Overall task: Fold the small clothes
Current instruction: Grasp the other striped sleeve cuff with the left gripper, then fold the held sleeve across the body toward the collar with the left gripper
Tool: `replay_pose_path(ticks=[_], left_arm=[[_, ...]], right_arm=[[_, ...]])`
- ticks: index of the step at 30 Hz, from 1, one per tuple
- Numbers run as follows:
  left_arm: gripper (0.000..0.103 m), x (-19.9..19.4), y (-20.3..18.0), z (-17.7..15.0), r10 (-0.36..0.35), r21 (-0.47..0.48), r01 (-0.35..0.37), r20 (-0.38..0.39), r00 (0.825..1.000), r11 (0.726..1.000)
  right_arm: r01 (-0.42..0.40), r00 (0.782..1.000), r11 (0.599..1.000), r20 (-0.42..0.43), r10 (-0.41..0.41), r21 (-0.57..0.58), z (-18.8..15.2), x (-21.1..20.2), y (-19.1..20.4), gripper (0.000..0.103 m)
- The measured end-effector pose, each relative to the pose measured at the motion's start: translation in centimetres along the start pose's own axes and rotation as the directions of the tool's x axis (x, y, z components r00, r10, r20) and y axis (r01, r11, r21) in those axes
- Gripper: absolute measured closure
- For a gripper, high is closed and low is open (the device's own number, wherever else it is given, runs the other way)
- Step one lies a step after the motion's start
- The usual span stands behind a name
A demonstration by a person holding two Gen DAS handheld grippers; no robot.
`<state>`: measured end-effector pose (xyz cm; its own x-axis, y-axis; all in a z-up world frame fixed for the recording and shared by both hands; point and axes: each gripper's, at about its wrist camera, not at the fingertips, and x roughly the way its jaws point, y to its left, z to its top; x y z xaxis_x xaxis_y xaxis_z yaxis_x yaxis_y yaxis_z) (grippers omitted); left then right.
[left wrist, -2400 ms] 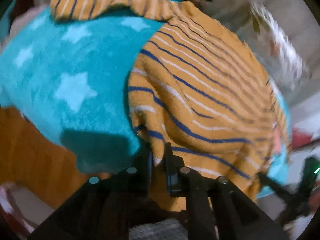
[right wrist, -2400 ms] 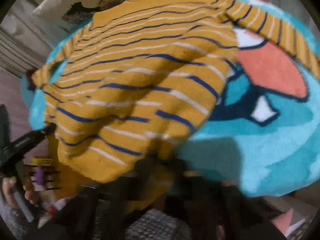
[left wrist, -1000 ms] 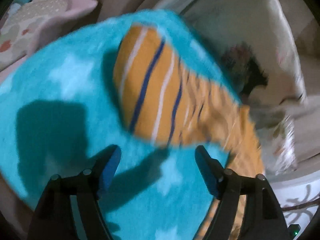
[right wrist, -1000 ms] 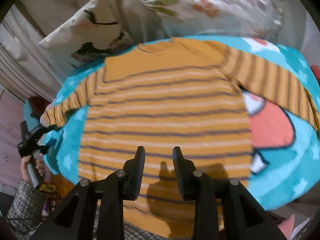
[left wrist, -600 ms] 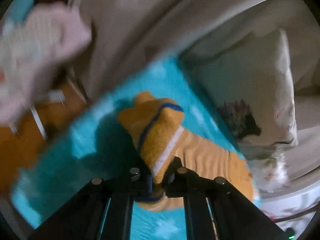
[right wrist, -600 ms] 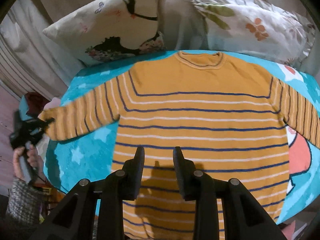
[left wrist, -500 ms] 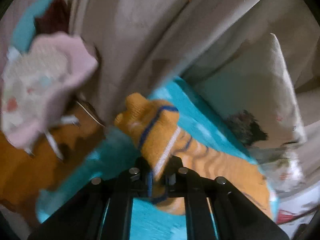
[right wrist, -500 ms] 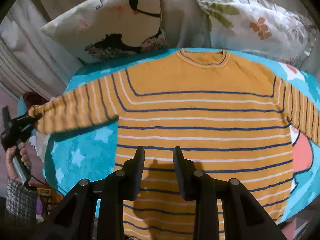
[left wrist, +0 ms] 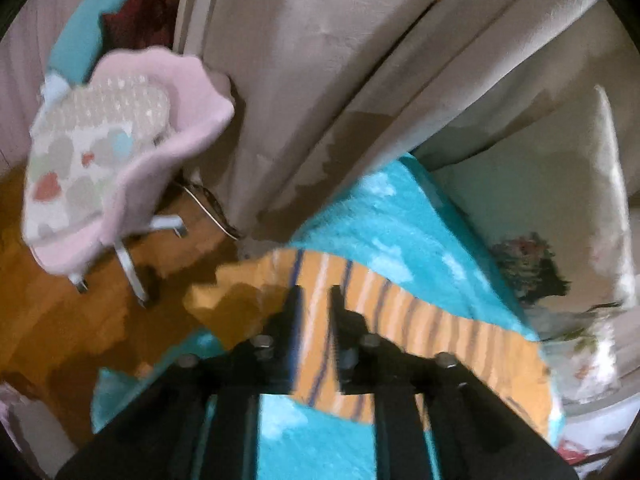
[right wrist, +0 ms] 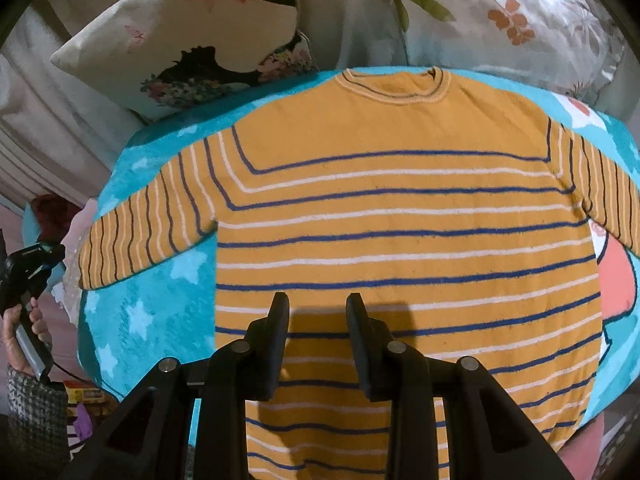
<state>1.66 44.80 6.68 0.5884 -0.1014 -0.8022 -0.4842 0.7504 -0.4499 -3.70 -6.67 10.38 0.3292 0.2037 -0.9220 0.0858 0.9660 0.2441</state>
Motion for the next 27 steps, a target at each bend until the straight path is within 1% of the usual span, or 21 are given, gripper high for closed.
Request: replay_pose_path(ticks=[1, 3, 4, 6, 8, 11, 12, 14, 17, 20, 21, 22, 23, 24, 25, 27], left_arm=[[0.06, -0.7, 0.4, -0.6, -0.029, -0.026, 0.029, -0.007, 1.0, 0.999], [0.05, -1.2, 1.3, -1.8, -0.091, -0.073, 0.089, -0.023, 0.996, 0.993], [0.049, -1.3, 1.9, -2.8, -0.126, -0.098, 0.121, -0.04, 0.991, 0.988], [0.049, -0.7, 2.7, -4.2, -0.16, -0.132, 0.148, -0.08, 0.984, 0.98], [0.049, 0.5, 3.6, -5.8, -0.201, -0.183, 0.175, -0.131, 0.971, 0.967], [0.049, 2.5, 4.3, -6.9, -0.254, -0.251, 0.207, -0.173, 0.952, 0.946], [0.049, 3.2, 4.3, -6.9, -0.256, -0.258, 0.206, -0.179, 0.95, 0.944], [0.049, 3.5, 4.1, -6.5, -0.269, -0.254, 0.225, -0.157, 0.95, 0.941], [0.049, 4.3, 3.6, -5.1, -0.261, -0.235, 0.223, -0.148, 0.954, 0.946], [0.049, 5.0, 3.2, -3.5, -0.25, -0.237, 0.213, -0.138, 0.958, 0.948], [0.05, 5.1, 2.9, -3.0, -0.233, -0.23, 0.197, -0.137, 0.963, 0.953], [0.059, 5.2, 2.6, -2.7, -0.214, -0.218, 0.18, -0.142, 0.967, 0.959], [0.07, 5.3, 2.2, -2.5, -0.19, -0.201, 0.158, -0.147, 0.971, 0.967], [0.094, 5.4, 1.5, -2.3, -0.159, -0.164, 0.132, -0.163, 0.974, 0.978], [0.095, 5.4, 1.2, -2.2, -0.147, -0.147, 0.122, -0.169, 0.975, 0.982], [0.095, 4.4, 0.1, -2.1, -0.124, -0.114, 0.108, -0.145, 0.982, 0.988]], right_arm=[[-0.006, 1.0, 1.0, -0.001, 0.006, 0.002, 0.0, 0.0, -0.5, 0.071], [-0.024, 1.0, 1.0, -0.003, 0.024, 0.01, 0.1, 0.1, -1.4, 0.07], [-0.033, 0.999, 0.999, -0.004, 0.033, 0.016, 0.2, 0.2, -1.7, 0.069], [-0.05, 0.999, 0.998, -0.002, 0.05, 0.023, 0.4, 0.2, -2.5, 0.066], [-0.06, 0.998, 0.998, -0.002, 0.06, 0.021, 0.7, 0.3, -3.1, 0.065], [-0.066, 0.998, 0.998, -0.006, 0.066, 0.01, 1.0, 0.4, -3.1, 0.064], [-0.066, 0.998, 0.998, -0.009, 0.066, 0.007, 1.0, 0.5, -3.1, 0.064], [-0.067, 0.998, 0.998, -0.014, 0.067, -0.002, 0.9, 0.6, -2.8, 0.064], [-0.062, 0.998, 0.998, -0.018, 0.062, 0.001, 0.7, 0.6, -2.5, 0.063], [-0.049, 0.998, 0.999, -0.029, 0.05, 0.013, 0.3, 0.8, -2.4, 0.063], [-0.045, 0.998, 0.999, -0.033, 0.046, 0.021, 0.1, 0.9, -2.4, 0.063], [-0.04, 0.998, 0.999, -0.037, 0.041, 0.028, -0.2, 1.0, -2.5, 0.063], [-0.036, 0.999, 0.999, -0.039, 0.037, 0.034, -0.3, 1.0, -2.6, 0.063], [-0.03, 0.999, 0.999, -0.041, 0.032, 0.042, -0.6, 1.1, -2.8, 0.063], [-0.027, 0.999, 0.998, -0.042, 0.029, 0.049, -0.7, 1.1, -3.0, 0.063], [-0.021, 0.999, 0.998, -0.032, 0.023, 0.059, -1.1, 0.7, -3.7, 0.063]])
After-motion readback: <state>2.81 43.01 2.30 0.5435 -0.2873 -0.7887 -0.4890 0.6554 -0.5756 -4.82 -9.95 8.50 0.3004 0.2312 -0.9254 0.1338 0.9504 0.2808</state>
